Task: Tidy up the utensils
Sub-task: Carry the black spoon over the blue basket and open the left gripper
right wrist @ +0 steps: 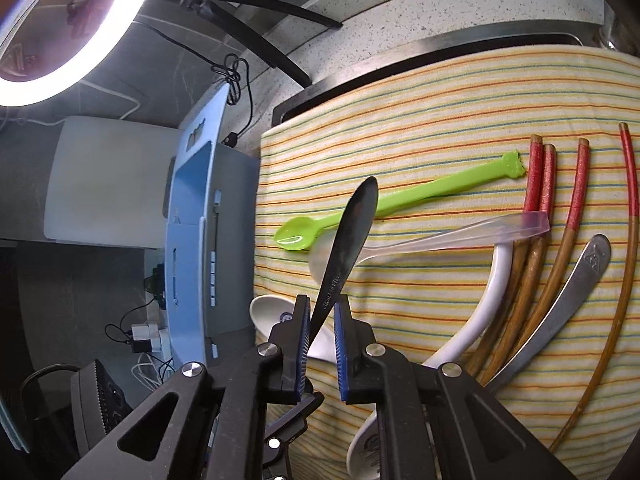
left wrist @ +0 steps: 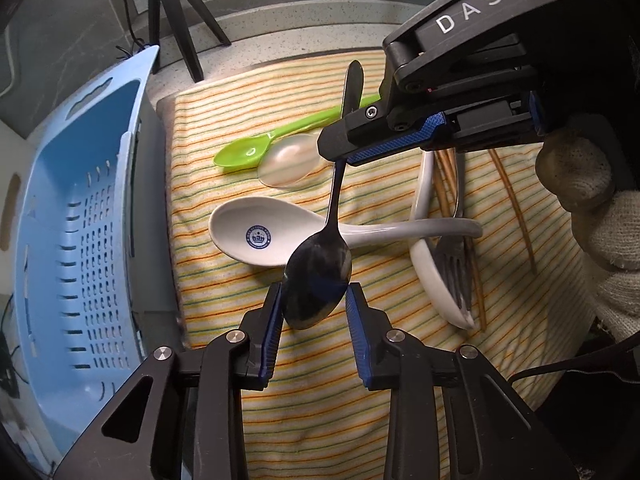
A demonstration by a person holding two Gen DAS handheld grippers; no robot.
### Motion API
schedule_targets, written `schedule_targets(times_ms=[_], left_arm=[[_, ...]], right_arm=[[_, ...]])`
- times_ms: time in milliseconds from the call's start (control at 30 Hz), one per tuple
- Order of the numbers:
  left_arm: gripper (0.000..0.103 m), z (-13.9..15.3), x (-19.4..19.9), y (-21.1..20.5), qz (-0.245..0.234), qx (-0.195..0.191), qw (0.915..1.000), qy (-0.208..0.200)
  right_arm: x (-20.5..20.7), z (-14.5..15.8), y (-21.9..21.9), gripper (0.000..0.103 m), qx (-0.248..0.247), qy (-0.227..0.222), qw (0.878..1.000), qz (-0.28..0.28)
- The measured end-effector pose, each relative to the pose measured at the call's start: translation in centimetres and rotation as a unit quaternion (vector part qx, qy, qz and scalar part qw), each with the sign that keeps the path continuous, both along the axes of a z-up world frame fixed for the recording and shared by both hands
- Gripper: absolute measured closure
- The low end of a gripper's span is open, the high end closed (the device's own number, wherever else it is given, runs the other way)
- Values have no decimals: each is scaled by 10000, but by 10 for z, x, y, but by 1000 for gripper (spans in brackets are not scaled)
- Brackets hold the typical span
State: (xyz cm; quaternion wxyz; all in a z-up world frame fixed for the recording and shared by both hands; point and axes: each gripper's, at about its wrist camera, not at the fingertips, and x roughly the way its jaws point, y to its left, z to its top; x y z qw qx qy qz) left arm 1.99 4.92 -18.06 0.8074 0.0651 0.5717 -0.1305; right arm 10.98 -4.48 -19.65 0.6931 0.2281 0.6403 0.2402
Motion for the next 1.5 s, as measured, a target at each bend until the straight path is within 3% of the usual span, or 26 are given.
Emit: schedule_targets(times_ms=[267,500,633,1000,1500], left_arm=[[74,32,-15,18,145,-148,9991,-374],[74,62,-27,56,395,-93,9967,-702],[74,63,-23,82,605,-75,9952,-760],[74,30,-14,157,1066,-76,9934,-413],[75,0,4,174,930,26,9956,-106]], right_arm=[[-1,32,16,94,193,-256,9995,58],[5,58,62,94,413,-454,9974,370],[5,61,98,94,404,-544,9959,607],[15,19,189,94,90,-270,9942,1035],[39,-19,227,93,-369,-137,9926,1147]])
